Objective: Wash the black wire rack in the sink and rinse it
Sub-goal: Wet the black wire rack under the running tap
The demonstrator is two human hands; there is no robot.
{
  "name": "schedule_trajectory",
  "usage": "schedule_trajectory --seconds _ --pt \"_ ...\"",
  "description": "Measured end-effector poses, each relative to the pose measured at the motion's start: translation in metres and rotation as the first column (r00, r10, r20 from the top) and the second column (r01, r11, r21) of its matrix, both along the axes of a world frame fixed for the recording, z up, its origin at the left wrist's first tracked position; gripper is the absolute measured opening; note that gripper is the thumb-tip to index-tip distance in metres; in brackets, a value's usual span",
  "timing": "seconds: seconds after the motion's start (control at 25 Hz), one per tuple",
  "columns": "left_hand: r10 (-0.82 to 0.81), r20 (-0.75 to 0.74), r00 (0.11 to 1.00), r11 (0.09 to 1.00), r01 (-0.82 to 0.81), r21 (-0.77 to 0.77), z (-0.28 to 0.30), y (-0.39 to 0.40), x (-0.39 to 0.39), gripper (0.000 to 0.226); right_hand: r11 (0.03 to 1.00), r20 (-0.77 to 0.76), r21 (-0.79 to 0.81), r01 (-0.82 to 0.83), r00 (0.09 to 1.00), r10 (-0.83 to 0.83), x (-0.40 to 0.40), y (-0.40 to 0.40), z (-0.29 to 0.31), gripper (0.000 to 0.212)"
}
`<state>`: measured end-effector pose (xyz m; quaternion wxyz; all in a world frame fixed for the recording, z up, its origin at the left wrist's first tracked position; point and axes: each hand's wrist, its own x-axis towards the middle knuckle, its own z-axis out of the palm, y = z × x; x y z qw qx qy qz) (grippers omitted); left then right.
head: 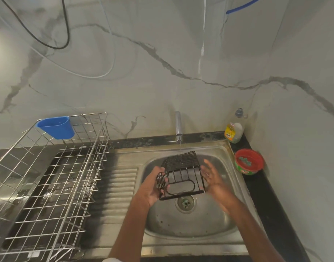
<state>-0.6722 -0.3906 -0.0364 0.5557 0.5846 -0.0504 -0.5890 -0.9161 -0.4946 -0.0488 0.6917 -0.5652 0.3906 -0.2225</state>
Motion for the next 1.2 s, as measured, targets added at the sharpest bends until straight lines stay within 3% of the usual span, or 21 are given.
schedule_trajectory --seconds 0.12,0.2,0.4,0.48,0.64,0.76,0.84,1.0,1.04,1.12,1.2 --pt "-0.026 0.106 0.994 1.000 0.024 0.020 -0.006 0.012 -0.006 0.041 0.932 -0.049 0.274 0.236 0.972 -0.232 0.004 -0.006 -0.008 0.049" --pt "-0.059 0.147 0.987 0.998 0.062 -0.022 -0.011 0.018 -0.009 0.055 0.911 -0.104 0.371 0.183 0.983 -0.155 0.018 -0.005 -0.007 0.069" --pt "-0.166 0.207 0.964 0.979 0.186 -0.083 -0.021 0.015 -0.008 0.059 0.932 -0.110 0.282 0.228 0.973 -0.205 0.043 -0.004 -0.003 0.115" --pt "-0.205 0.293 0.934 0.976 0.217 -0.008 -0.018 0.005 -0.011 0.066 0.944 -0.085 0.254 0.212 0.977 -0.197 0.040 -0.005 -0.007 0.127" --pt "-0.168 0.429 0.888 0.984 0.124 0.129 -0.016 -0.026 -0.025 0.044 0.968 -0.146 0.085 0.235 0.964 -0.221 0.032 -0.002 -0.015 0.128" --pt "-0.297 0.495 0.816 0.946 0.178 0.272 -0.014 -0.050 -0.033 0.075 0.967 -0.188 0.006 0.254 0.950 -0.248 0.031 0.001 -0.013 0.138" --pt "-0.286 0.469 0.835 0.951 0.187 0.248 -0.018 -0.068 -0.034 0.079 0.962 -0.166 -0.028 0.271 0.948 -0.272 0.030 -0.003 -0.011 0.125" --pt "-0.166 0.375 0.912 0.984 0.129 0.123 -0.039 -0.091 -0.024 0.067 0.978 -0.131 -0.066 0.199 0.970 -0.206 0.024 -0.010 0.013 0.042" --pt "-0.145 0.358 0.922 0.989 0.121 0.089 -0.038 -0.094 -0.023 0.059 0.984 -0.136 -0.070 0.166 0.975 -0.174 0.023 -0.013 0.023 0.031" --pt "-0.144 0.291 0.946 0.990 0.141 0.029 -0.040 -0.097 -0.021 0.058 0.993 -0.170 -0.084 0.083 0.981 -0.096 0.025 -0.023 0.041 0.030" --pt "-0.176 0.266 0.948 0.982 0.187 -0.015 -0.045 -0.097 -0.019 0.060 0.999 -0.109 -0.040 0.023 0.994 -0.028 0.035 -0.028 0.055 0.027"
